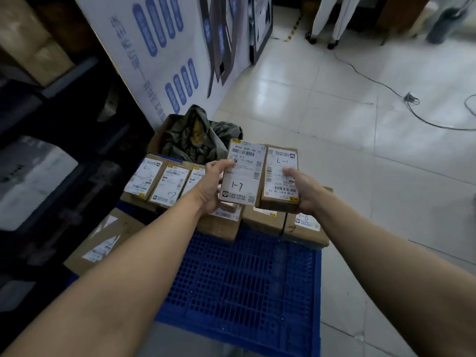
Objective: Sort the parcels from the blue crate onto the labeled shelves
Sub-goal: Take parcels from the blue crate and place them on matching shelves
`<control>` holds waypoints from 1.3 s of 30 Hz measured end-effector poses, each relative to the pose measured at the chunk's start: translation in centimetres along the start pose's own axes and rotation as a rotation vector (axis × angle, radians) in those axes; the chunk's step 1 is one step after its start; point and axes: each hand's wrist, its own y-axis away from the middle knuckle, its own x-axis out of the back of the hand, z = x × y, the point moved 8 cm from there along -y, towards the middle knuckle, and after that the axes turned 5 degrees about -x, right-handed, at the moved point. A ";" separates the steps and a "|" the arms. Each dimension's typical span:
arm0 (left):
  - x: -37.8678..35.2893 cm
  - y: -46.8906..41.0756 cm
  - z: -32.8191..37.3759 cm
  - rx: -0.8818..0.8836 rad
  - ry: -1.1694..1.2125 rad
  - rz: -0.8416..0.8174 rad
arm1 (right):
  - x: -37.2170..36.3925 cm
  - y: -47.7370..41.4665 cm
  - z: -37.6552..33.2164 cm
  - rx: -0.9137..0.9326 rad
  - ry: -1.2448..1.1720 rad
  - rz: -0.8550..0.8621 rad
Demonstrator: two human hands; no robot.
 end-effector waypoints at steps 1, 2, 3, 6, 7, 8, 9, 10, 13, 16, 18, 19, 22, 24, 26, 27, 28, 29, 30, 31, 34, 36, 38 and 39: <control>0.1 1.2 1.1 -0.034 0.035 0.005 | -0.7 1.0 -0.4 0.014 -0.008 -0.022; 0.1 2.6 2.2 -0.068 0.049 0.011 | -1.5 2.2 -0.8 0.028 -0.007 -0.046; 0.3 4.1 3.2 -0.100 0.048 0.022 | -2.3 3.4 -1.1 0.041 0.007 -0.073; 1.4 9.5 5.8 -0.186 0.083 0.071 | -5.4 7.8 -2.3 0.100 0.102 -0.169; 2.0 11.4 6.6 -0.215 0.118 0.086 | -6.7 9.3 -2.8 0.130 0.139 -0.200; 2.7 13.5 7.3 -0.253 0.152 0.106 | -8.1 10.9 -3.1 0.159 0.168 -0.234; 3.6 15.7 8.1 -0.298 0.171 0.126 | -9.6 12.4 -3.2 0.182 0.187 -0.270; 4.4 17.8 8.7 -0.336 0.164 0.140 | -11.1 14.0 -3.2 0.200 0.202 -0.308; 7.1 24.6 9.6 -0.422 0.114 0.152 | -15.7 18.0 -2.3 0.246 0.263 -0.401; 11.2 32.3 9.4 -0.505 0.107 0.275 | -21.6 22.3 -0.1 0.319 0.373 -0.489; 14.4 38.1 8.4 -0.551 0.113 0.398 | -26.0 25.5 2.3 0.375 0.452 -0.556; 16.0 41.1 7.5 -0.563 0.120 0.466 | -28.3 27.1 3.8 0.392 0.484 -0.594; 20.3 50.9 4.0 -0.572 0.140 0.689 | -34.8 32.1 9.2 0.407 0.587 -0.727; 22.6 57.9 1.0 -0.573 0.153 0.843 | -38.8 35.9 14.0 0.389 0.680 -0.838; 24.4 64.9 -2.3 -0.597 0.189 0.978 | -42.3 40.1 19.3 0.359 0.771 -0.954; 25.0 68.3 -4.0 -0.610 0.209 1.039 | -43.8 42.3 22.1 0.346 0.812 -1.004; 25.6 71.8 -5.8 -0.621 0.229 1.100 | -45.1 44.6 25.0 0.335 0.850 -1.050; 26.1 75.3 -7.8 -0.627 0.252 1.166 | -46.2 47.0 28.0 0.328 0.885 -1.093; 26.5 78.8 -9.9 -0.633 0.281 1.235 | -47.1 49.5 31.1 0.321 0.919 -1.138; 26.9 82.3 -12.0 -0.644 0.318 1.300 | -47.9 52.1 34.4 0.315 0.955 -1.183; 27.1 92.2 -18.5 -0.663 0.421 1.466 | -49.2 59.5 44.2 0.293 1.076 -1.314; 26.7 98.3 -23.0 -0.655 0.475 1.572 | -49.6 64.3 50.7 0.268 1.143 -1.413; 25.9 103.9 -27.1 -0.692 0.538 1.643 | -49.7 68.8 56.9 0.216 1.196 -1.507; 25.3 106.6 -29.1 -0.708 0.564 1.680 | -49.6 70.9 60.0 0.188 1.222 -1.552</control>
